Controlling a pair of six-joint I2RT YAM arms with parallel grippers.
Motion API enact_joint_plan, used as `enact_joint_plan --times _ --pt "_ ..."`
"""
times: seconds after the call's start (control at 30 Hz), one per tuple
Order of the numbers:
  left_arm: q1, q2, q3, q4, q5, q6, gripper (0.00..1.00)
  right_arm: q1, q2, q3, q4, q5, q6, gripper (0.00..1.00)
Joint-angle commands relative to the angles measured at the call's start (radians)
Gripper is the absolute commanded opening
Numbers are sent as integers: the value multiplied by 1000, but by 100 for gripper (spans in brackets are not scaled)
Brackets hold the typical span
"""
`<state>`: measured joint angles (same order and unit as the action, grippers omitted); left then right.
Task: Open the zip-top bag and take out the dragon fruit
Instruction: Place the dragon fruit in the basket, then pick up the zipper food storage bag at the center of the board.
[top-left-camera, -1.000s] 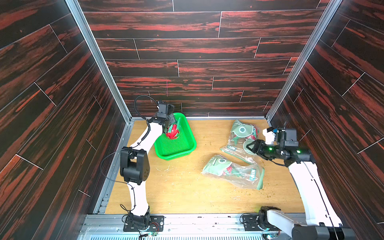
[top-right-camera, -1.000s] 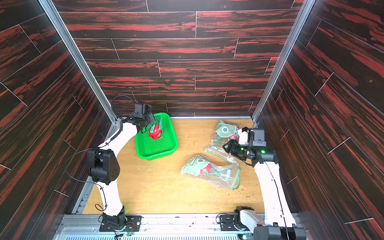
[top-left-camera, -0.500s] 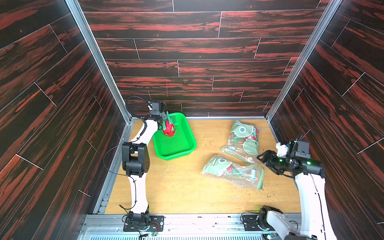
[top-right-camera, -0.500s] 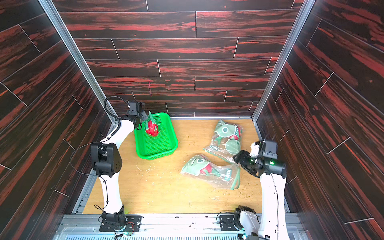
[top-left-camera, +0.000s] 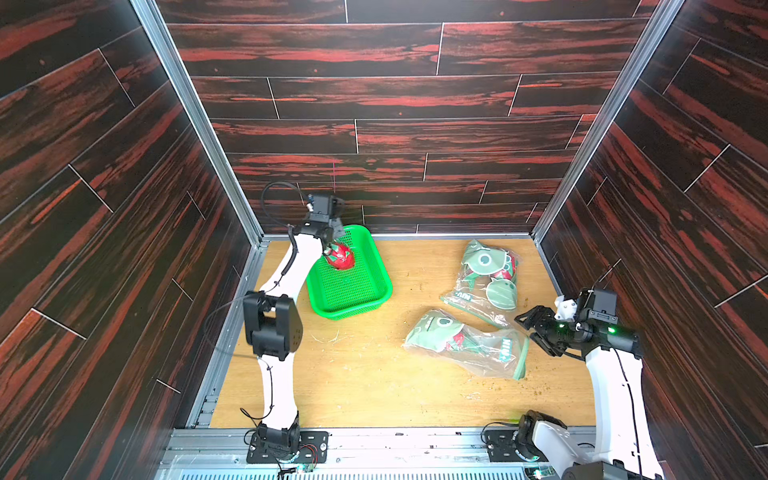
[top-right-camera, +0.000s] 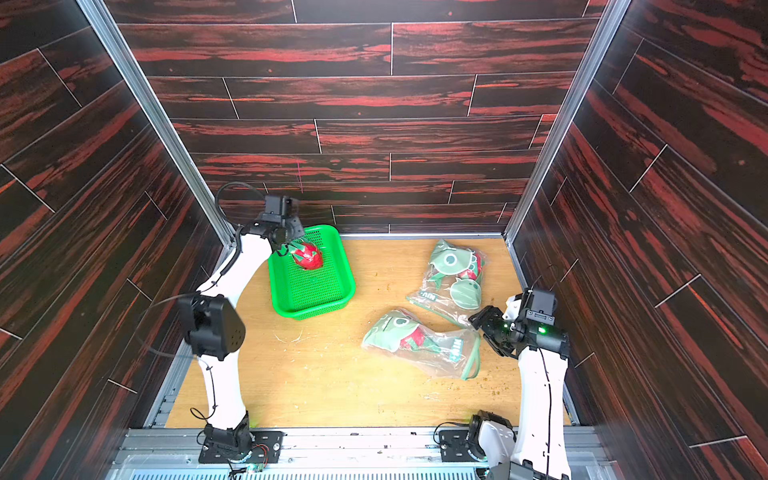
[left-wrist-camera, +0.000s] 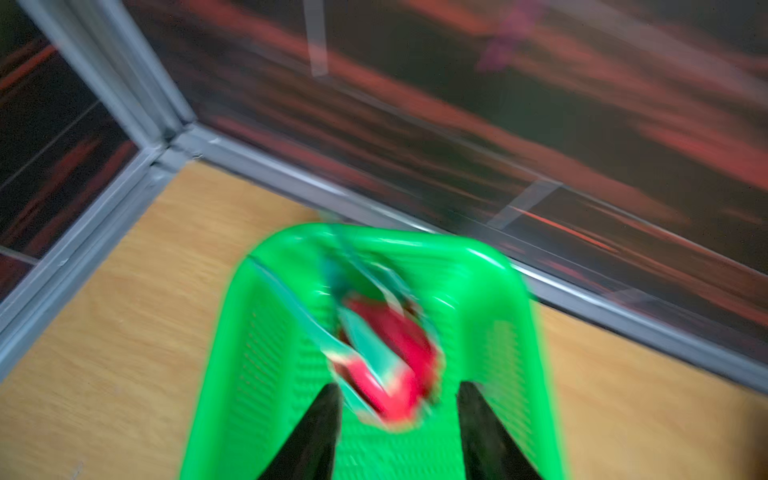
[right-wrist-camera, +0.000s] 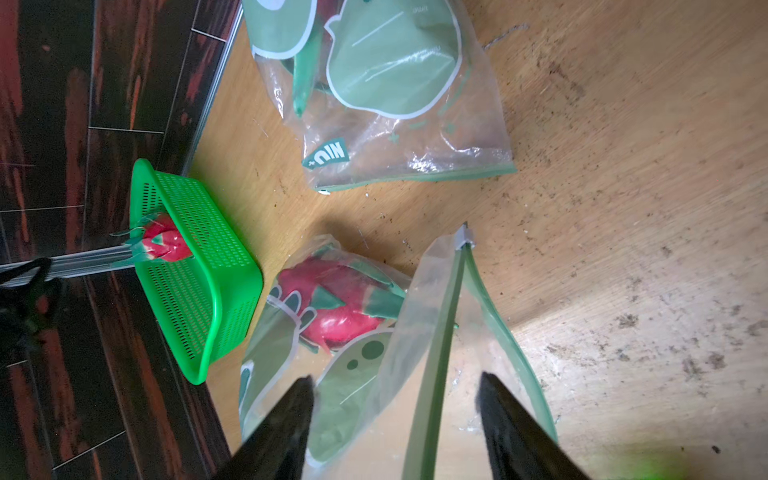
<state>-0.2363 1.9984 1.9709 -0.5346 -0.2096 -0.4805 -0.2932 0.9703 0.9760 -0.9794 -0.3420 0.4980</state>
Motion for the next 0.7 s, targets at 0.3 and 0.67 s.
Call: enact_joint_plan --times 0.3,0.67 --pt "-313 -195 -136 6 422 43 62 -122 -64 -102 -6 -145 18 67" --pt "-417 -143 -200 37 476 104 70 -105 -59 -106 33 -464 133 50"
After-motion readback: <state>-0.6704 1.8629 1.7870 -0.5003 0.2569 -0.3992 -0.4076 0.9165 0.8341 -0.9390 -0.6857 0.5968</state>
